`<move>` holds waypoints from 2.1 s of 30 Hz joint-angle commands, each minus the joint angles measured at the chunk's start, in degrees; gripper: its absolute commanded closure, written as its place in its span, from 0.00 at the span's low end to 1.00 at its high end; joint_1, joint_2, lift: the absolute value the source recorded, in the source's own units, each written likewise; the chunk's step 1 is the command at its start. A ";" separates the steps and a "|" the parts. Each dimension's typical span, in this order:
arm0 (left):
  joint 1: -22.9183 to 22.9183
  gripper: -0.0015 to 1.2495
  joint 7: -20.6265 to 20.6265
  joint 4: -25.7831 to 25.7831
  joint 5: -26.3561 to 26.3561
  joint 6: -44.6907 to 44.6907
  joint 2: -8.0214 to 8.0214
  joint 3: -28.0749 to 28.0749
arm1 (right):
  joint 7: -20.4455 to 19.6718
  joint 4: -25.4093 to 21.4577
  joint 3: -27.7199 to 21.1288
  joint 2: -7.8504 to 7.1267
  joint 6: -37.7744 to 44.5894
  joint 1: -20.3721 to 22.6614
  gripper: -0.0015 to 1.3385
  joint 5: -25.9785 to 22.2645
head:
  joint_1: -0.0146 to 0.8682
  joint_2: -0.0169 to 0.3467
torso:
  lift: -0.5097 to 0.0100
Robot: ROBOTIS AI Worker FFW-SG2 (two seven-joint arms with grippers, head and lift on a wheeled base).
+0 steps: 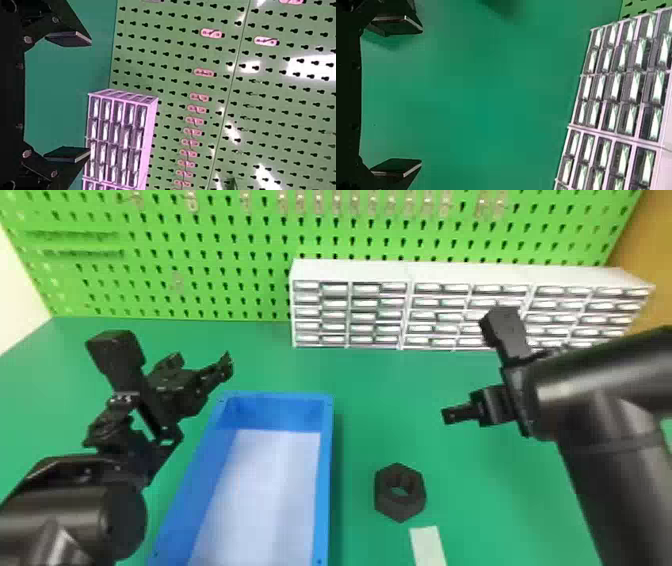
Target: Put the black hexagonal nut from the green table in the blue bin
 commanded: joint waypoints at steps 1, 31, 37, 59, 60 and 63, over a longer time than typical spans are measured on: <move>0.00 0.24 0.00 0.00 -0.12 -0.01 0.00 -0.01 | 0.00 0.26 1.69 -0.60 0.17 -0.36 0.09 -0.66 | 0.77 0.14 | 0.79; -0.18 0.24 0.00 -0.09 -0.12 -0.01 0.00 -0.10 | 0.00 -6.25 -2.00 2.39 0.17 7.99 0.08 -2.60 | 0.77 0.14 | 0.79; -0.09 0.24 0.00 -0.09 -0.12 -0.01 0.00 -0.10 | 0.00 -7.65 -1.91 2.47 0.17 9.22 0.08 -1.63 | 0.77 0.14 | 0.79; 0.18 0.24 0.00 -0.35 -0.12 -0.01 0.00 0.16 | 0.00 -9.94 -2.88 3.79 0.17 14.32 0.08 0.39 | 0.77 0.14 | 0.79; 0.18 0.24 0.00 -0.35 -0.12 0.08 0.00 0.25 | 0.00 -9.94 -2.88 3.79 0.17 14.32 0.08 0.39 | 0.77 0.14 | 0.79; 0.09 0.24 0.00 -0.35 -0.12 0.08 0.00 0.16 | 0.00 -9.94 -2.79 3.70 0.17 14.58 0.08 0.83 | 0.77 0.14 | 0.79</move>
